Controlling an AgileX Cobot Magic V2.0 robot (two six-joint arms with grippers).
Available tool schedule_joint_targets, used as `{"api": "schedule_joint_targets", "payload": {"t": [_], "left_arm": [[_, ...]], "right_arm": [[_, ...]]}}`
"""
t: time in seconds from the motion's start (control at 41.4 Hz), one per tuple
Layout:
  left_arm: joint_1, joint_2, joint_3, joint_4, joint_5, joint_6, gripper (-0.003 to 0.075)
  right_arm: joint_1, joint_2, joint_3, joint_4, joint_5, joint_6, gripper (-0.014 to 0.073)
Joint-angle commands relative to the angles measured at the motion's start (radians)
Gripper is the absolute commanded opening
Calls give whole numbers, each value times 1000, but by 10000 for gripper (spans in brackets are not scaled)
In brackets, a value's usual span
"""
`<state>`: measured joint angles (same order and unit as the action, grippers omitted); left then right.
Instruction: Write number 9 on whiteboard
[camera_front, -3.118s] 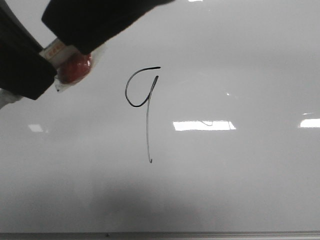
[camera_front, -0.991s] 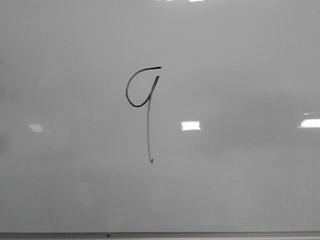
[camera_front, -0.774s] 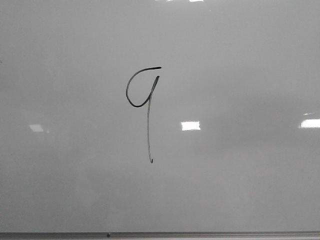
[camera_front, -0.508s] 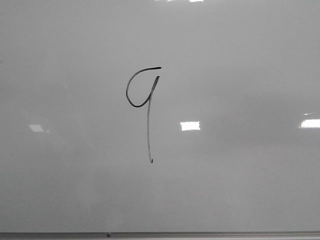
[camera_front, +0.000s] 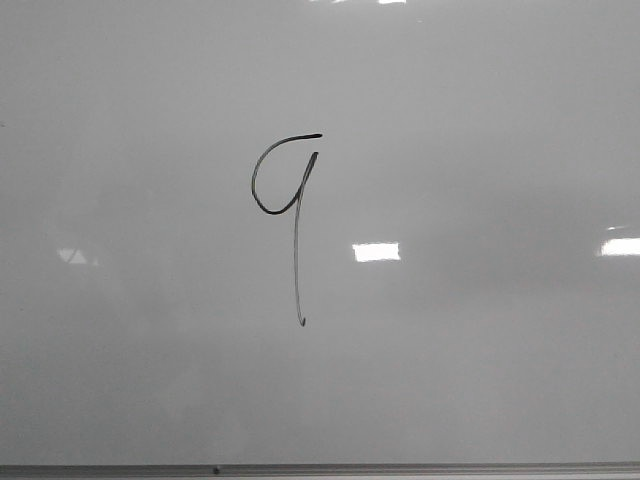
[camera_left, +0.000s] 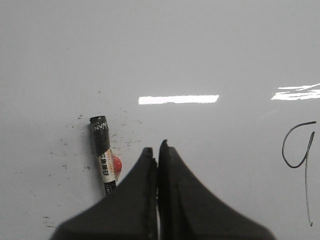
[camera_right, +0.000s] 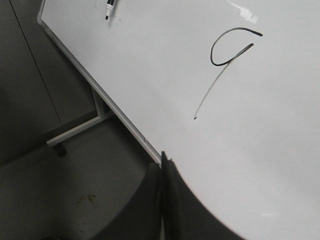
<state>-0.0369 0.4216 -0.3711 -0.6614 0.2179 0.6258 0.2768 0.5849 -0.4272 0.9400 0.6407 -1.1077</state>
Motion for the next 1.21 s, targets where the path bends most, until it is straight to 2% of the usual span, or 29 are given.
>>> {"api": "schedule_joint_targets", "payload": {"t": [0.0, 0.58, 0.653, 0.774, 0.822, 1.184], "left_arm": [[-8, 4, -29, -8, -54, -2, -19], [-8, -6, -10, 23, -73, -13, -19], [-8, -30, 5, 157, -73, -135, -19], [-8, -99, 47, 509, -83, -519, -19], [-8, -135, 75, 604, -96, -608, -19], [-2, -405, 304, 636, -106, -626, -19]], "right_arm": [[-8, -2, -25, 46, -27, -3, -70], [-8, -2, -25, 46, -27, -3, -70], [-8, -2, -25, 46, -26, -3, -70], [-8, -2, -25, 46, -25, -3, -70], [-8, -2, -25, 46, -25, -3, -70], [-8, -2, -25, 46, -25, -3, -70]]}}
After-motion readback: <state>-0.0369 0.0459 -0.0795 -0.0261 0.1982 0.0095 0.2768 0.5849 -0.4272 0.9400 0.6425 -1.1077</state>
